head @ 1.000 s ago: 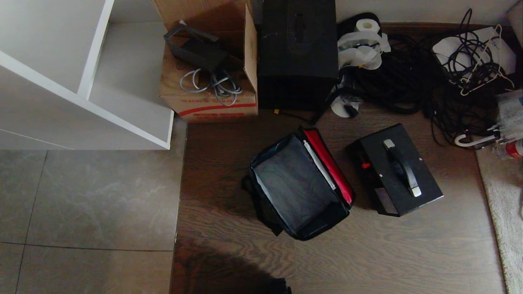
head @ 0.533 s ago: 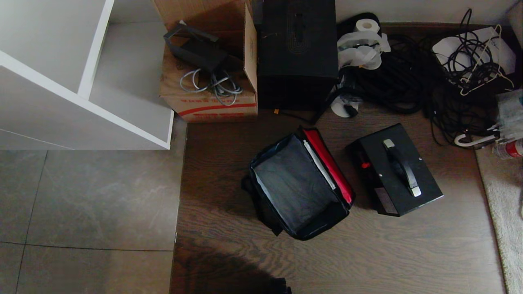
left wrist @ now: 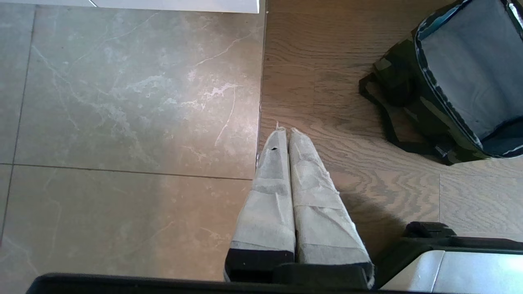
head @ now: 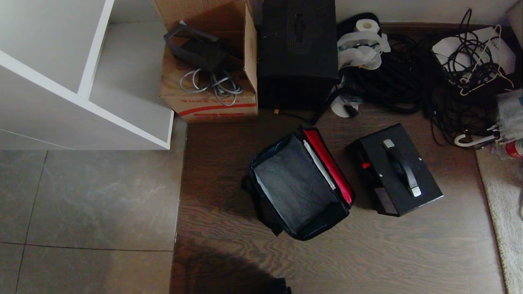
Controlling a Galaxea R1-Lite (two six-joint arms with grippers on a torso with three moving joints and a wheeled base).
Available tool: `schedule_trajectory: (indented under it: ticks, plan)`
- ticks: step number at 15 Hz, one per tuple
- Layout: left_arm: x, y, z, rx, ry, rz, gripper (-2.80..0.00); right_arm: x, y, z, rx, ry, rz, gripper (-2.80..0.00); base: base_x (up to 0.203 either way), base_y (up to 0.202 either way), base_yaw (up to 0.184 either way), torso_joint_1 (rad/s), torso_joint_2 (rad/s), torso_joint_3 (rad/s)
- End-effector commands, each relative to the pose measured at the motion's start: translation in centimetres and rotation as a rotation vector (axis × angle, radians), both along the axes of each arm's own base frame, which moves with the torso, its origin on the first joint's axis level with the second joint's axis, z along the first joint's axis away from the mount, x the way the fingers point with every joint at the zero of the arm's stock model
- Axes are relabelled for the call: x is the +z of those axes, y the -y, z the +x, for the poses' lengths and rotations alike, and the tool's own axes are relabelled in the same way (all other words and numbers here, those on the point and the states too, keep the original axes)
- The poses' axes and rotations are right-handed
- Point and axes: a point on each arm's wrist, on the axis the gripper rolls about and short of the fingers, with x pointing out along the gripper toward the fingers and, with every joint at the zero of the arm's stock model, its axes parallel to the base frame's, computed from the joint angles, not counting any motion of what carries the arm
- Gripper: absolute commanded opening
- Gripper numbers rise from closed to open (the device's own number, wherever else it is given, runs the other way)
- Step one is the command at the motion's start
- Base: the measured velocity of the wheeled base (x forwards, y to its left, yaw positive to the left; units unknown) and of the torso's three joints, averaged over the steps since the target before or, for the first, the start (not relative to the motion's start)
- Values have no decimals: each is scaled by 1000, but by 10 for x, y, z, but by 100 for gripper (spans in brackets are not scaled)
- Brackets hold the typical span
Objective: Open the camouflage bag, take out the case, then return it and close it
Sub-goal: Grip the handle again
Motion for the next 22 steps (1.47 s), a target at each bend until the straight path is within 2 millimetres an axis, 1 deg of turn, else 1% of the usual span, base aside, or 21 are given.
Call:
schedule_trajectory:
  ticks: [1,10,12,13,15,18,19,20,22]
  plan:
    - [0,0,0,0,-1,0,-280,-1,0,0,-1,-13,1,-280,0,0,0,0,0,0]
    - [0,0,0,0,-1,0,-280,-2,0,1,-5,-10,3,-280,0,0,0,0,0,0]
    - [0,0,0,0,-1,0,-280,-1,0,0,-103,-5,6,-280,0,0,0,0,0,0]
    - [0,0,0,0,-1,0,-280,-1,0,0,-122,3,6,-280,0,0,0,0,0,0]
    - [0,0,0,0,-1,0,-280,-1,0,-3,-64,40,4,-280,0,0,0,0,0,0]
    - [0,0,0,0,-1,0,-280,-1,0,-4,-71,51,-14,-280,0,0,0,0,0,0]
    - [0,0,0,0,-1,0,-280,-1,0,-5,-103,66,-19,-280,0,0,0,0,0,0]
    - [0,0,0,0,-1,0,-280,-1,-1,-7,-98,100,-20,-280,0,0,0,0,0,0]
    - [0,0,0,0,-1,0,-280,-3,0,-18,-82,239,-17,-280,0,0,0,0,0,0]
